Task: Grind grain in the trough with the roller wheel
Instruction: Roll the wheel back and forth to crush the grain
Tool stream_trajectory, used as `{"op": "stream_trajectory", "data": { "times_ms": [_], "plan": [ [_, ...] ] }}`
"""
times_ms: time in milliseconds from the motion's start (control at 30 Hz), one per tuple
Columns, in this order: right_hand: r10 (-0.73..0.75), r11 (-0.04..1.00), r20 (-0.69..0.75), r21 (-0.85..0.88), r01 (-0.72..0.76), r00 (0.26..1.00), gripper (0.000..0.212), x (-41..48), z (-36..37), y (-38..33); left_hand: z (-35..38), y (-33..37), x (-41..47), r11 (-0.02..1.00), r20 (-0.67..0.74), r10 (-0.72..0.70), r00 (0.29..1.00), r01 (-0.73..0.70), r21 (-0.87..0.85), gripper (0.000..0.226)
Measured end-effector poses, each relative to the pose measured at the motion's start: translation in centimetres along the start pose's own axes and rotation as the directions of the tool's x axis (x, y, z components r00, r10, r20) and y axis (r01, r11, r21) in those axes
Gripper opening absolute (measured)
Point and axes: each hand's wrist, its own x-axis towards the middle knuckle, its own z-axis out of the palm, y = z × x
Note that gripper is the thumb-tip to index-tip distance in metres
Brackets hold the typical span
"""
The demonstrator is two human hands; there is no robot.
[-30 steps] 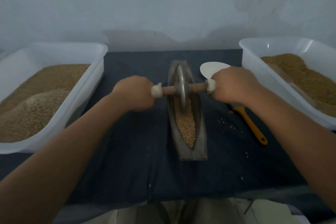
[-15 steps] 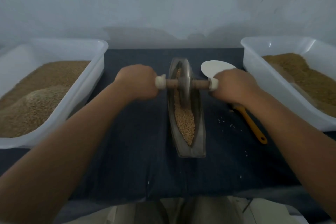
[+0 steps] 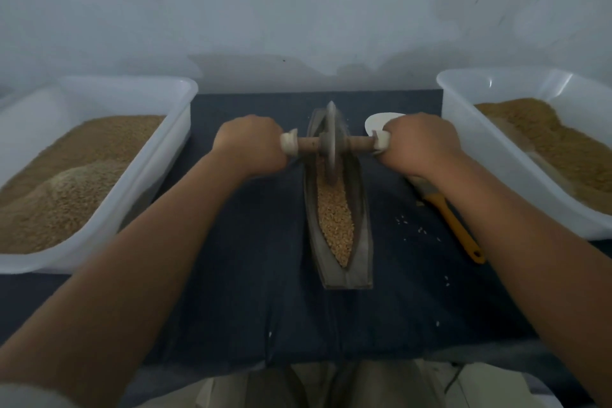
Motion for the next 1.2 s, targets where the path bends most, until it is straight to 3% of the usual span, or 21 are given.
{"op": "stream_trajectory", "data": {
  "times_ms": [133, 233, 500, 600, 700, 900, 1033, 1100, 1200],
  "plan": [
    [-0.132, 0.991, 0.096, 0.025, 0.13, 0.987, 0.033, -5.2, -0.5, 1.4, 1.5, -1.4, -6.0, 0.994, 0.052, 0.11, 0.993, -0.109, -0.033, 0.025],
    [-0.201, 0.978, 0.056, 0.078, 0.196, 0.978, 0.031, -6.4, -0.2, 2.2, 2.3, -1.7, -7.3, 0.993, 0.048, 0.111, 0.993, -0.109, -0.047, 0.026],
    [-0.032, 0.999, -0.049, 0.012, 0.032, 0.998, 0.029, 0.5, 0.9, 0.4, -0.4, 0.4, 0.3, 1.0, -0.028, -0.003, 1.0, 0.003, 0.019, 0.045],
    [-0.077, 0.997, 0.022, 0.023, 0.077, 0.997, 0.028, -2.2, 0.4, 1.0, 0.1, -0.1, -2.8, 0.999, 0.039, 0.042, 0.998, -0.042, -0.001, 0.031],
    [-0.155, 0.988, 0.14, 0.03, 0.152, 0.978, 0.037, -6.3, -0.1, 2.1, 1.2, -0.7, -7.8, 0.992, -0.031, 0.126, 0.992, -0.125, 0.022, 0.027],
    [-0.109, 0.993, -0.141, 0.038, 0.115, 0.984, 0.033, -2.6, 1.1, 0.9, 1.0, -0.3, -2.5, 1.0, 0.012, 0.008, 1.0, -0.008, 0.005, 0.029],
    [-0.006, 1.0, -0.068, 0.015, 0.007, 0.998, 0.031, 0.6, 1.3, 0.4, -0.3, 0.4, 0.8, 0.997, -0.045, -0.02, 0.999, 0.023, 0.069, 0.031],
    [-0.028, 0.999, -0.02, 0.031, 0.029, 0.999, 0.028, -0.6, 0.9, 0.8, -0.4, 0.3, -0.7, 0.999, -0.001, 0.004, 1.0, -0.004, 0.043, 0.028],
    [-0.18, 0.984, -0.008, 0.005, 0.18, 0.984, 0.029, -5.3, 0.0, 1.6, 0.8, -0.6, -6.4, 0.996, 0.042, 0.093, 0.995, -0.094, 0.01, 0.025]
  ]
}}
